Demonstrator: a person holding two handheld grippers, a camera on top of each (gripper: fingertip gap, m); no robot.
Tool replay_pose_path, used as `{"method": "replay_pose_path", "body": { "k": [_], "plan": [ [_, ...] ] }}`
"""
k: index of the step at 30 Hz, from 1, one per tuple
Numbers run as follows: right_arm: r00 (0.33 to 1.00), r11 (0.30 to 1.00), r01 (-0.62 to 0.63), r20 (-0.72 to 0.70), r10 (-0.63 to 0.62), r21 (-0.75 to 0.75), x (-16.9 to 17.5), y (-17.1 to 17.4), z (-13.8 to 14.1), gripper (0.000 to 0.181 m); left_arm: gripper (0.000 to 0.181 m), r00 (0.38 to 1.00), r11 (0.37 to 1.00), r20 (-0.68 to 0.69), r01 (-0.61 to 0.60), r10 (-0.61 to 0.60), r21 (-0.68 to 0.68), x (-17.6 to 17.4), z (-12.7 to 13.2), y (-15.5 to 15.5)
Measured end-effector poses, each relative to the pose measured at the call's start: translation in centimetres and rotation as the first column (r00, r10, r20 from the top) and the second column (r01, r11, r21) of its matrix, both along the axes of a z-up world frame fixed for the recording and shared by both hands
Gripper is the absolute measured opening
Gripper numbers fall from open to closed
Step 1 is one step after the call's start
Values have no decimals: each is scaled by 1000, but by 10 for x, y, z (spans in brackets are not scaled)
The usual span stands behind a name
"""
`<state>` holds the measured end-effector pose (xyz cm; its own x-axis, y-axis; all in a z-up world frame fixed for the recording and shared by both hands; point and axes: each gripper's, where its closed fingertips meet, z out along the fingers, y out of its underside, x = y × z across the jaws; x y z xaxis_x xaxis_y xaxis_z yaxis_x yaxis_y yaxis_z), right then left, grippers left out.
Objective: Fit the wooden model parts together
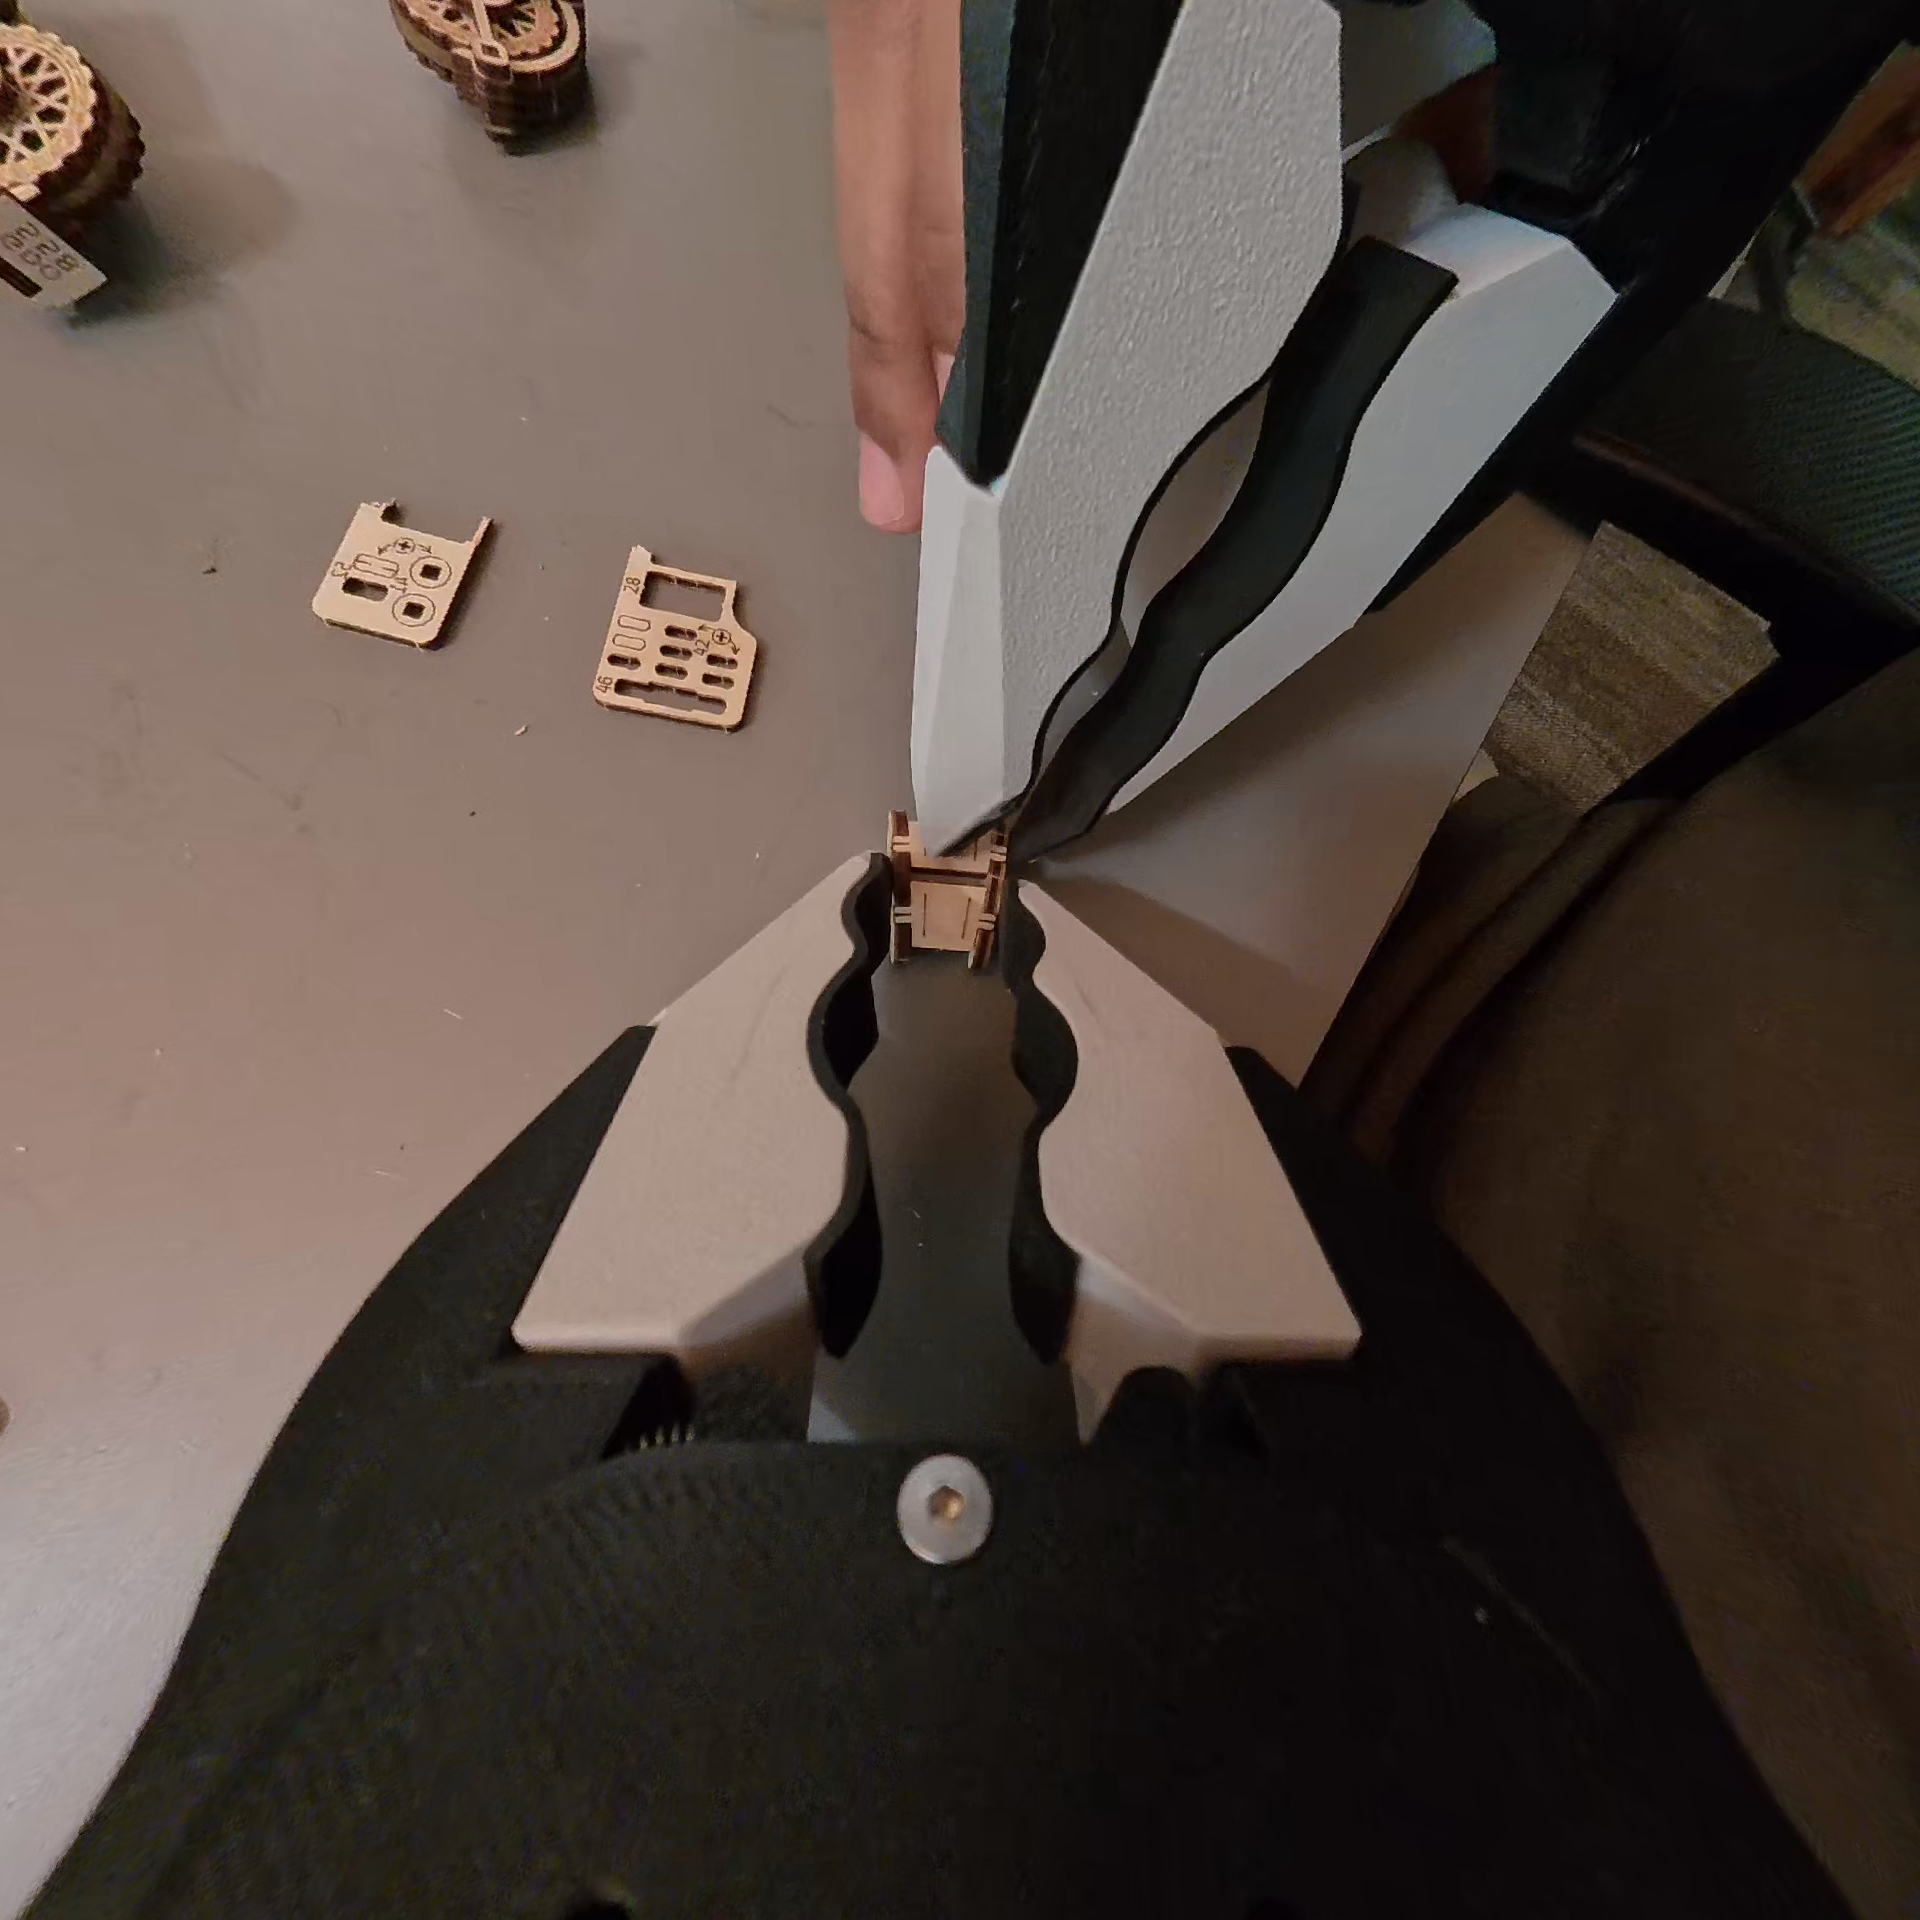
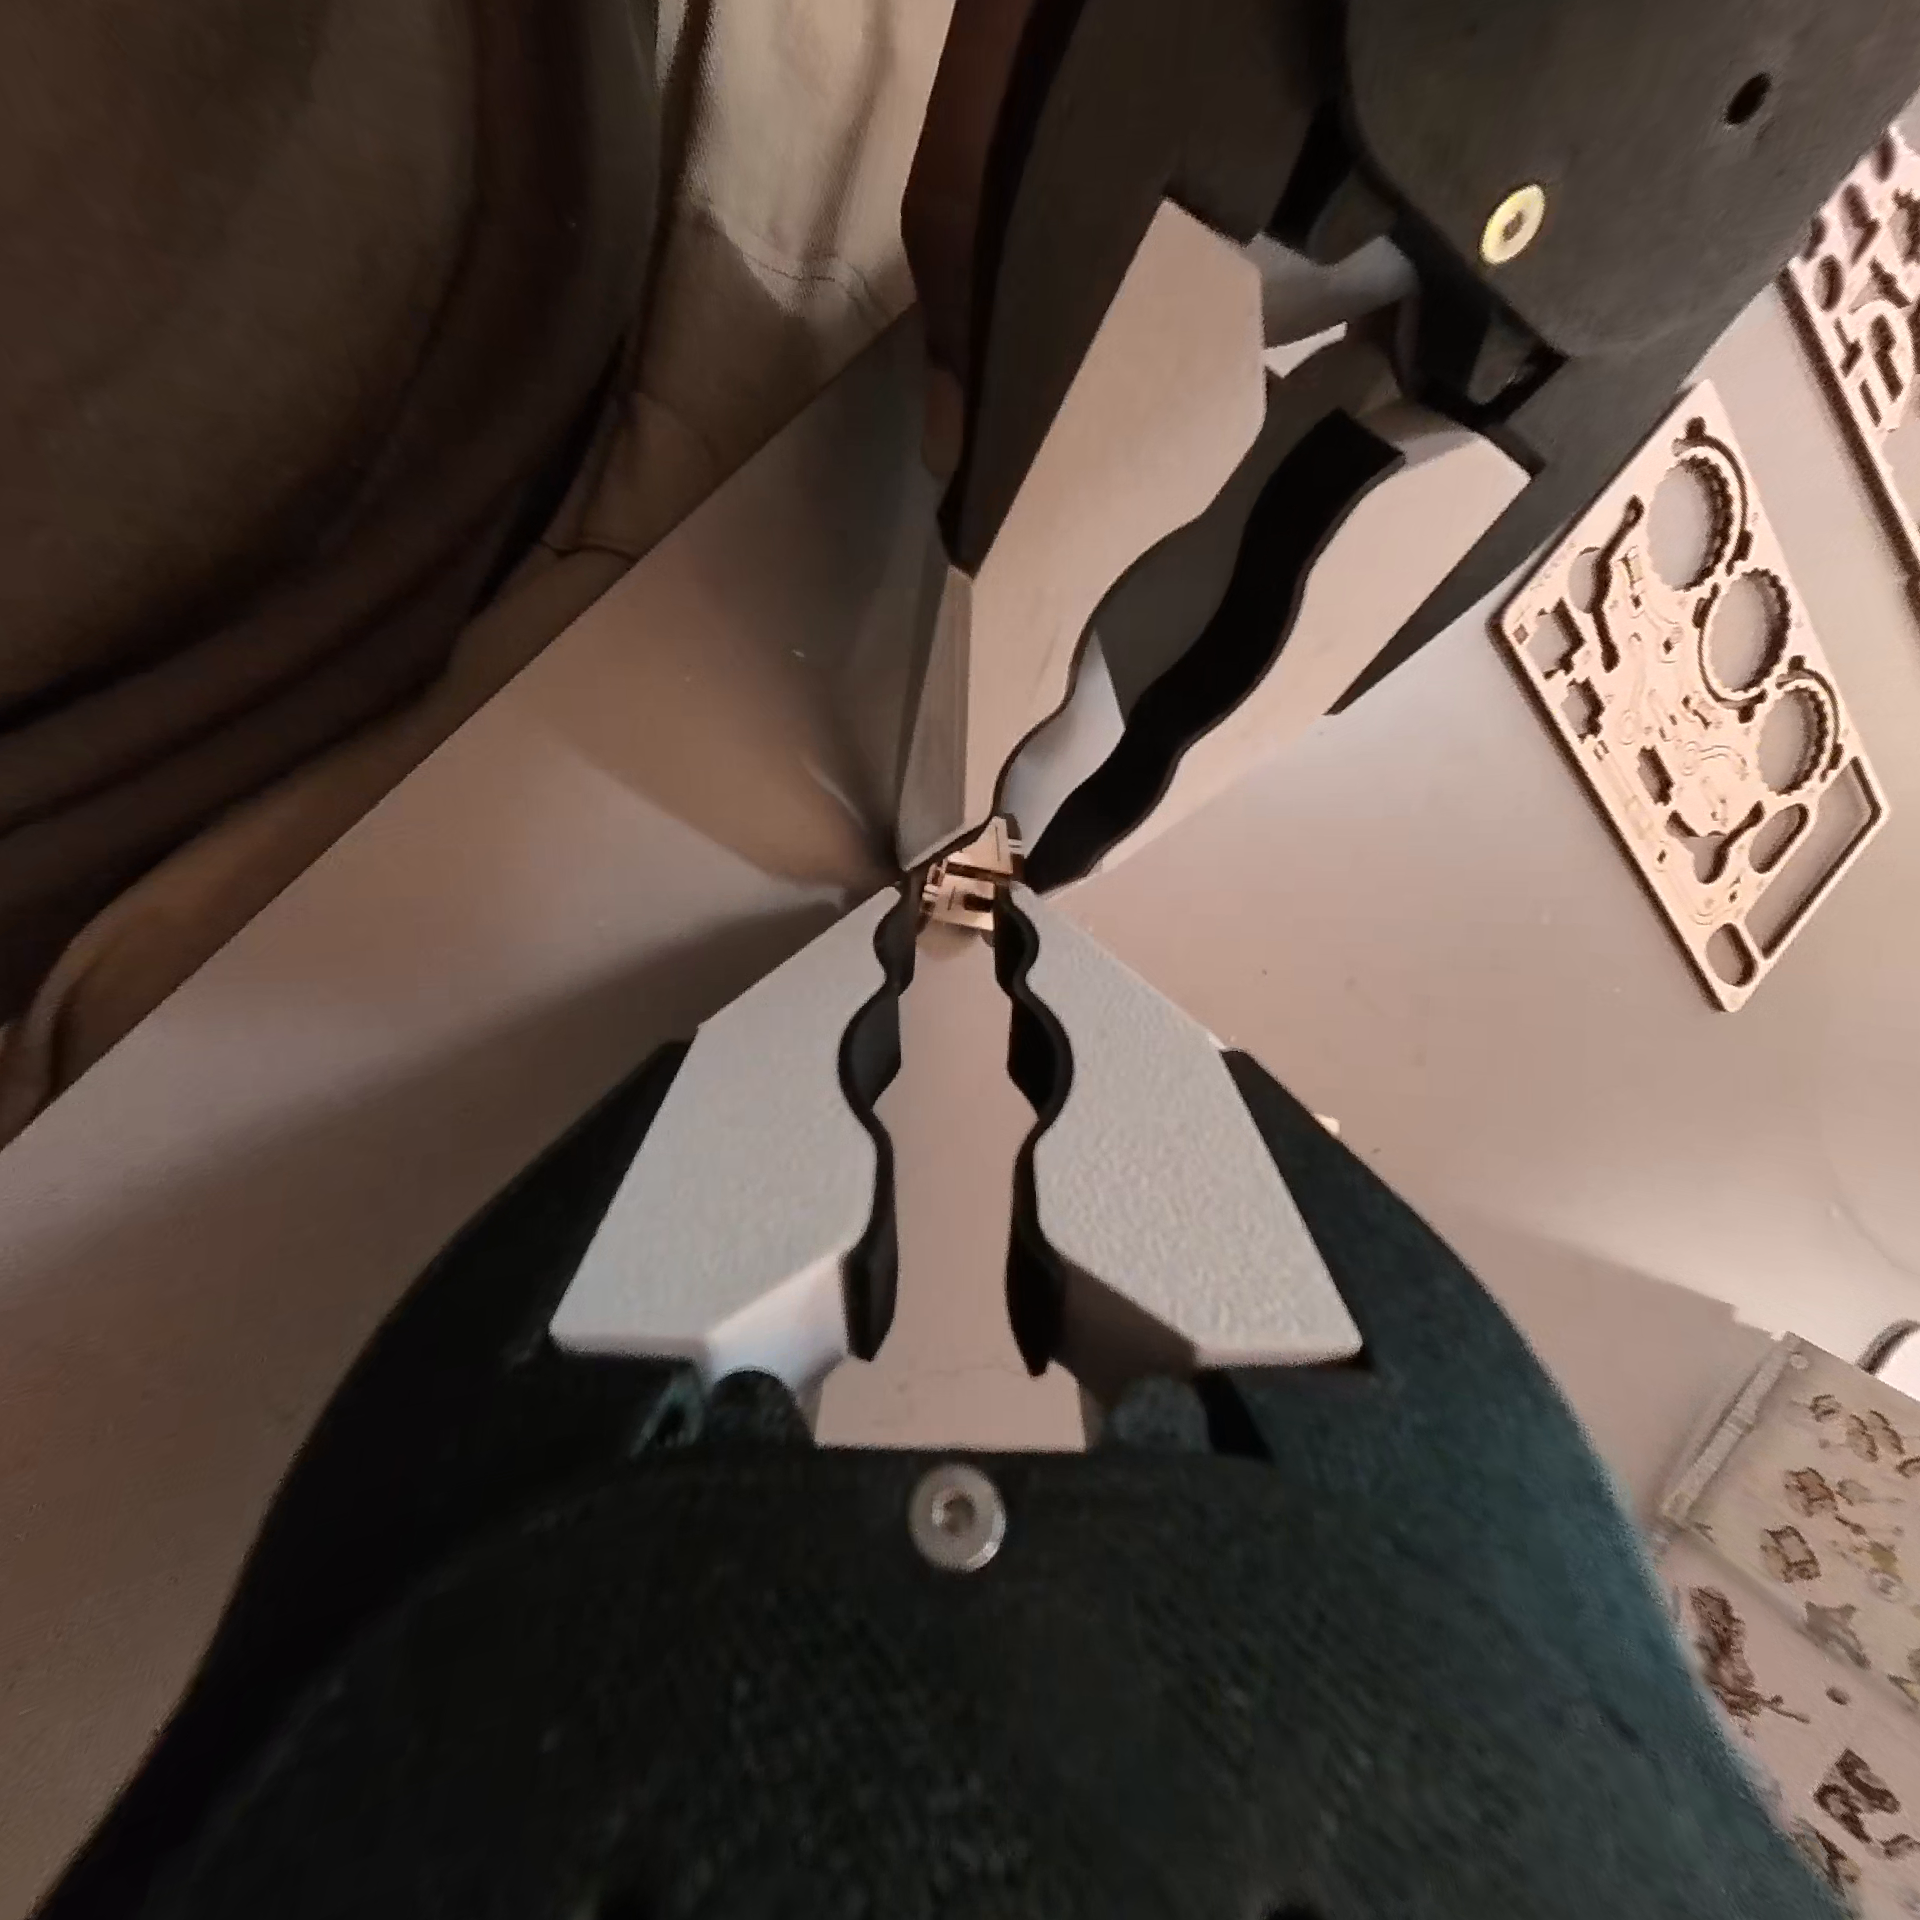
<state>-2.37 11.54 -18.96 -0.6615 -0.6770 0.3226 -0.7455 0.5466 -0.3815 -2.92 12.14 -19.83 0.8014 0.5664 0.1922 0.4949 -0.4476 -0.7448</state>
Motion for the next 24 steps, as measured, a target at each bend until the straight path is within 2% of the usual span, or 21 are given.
{"method": "replay_pose_path", "body": {
  "k": [24],
  "plan": [
    [994, 997, 74, 74, -75, 22, -1, 0, 0, 12, 19, 1000, 1000, 9, -11, 11, 10, 0, 0, 0]
  ]
}}
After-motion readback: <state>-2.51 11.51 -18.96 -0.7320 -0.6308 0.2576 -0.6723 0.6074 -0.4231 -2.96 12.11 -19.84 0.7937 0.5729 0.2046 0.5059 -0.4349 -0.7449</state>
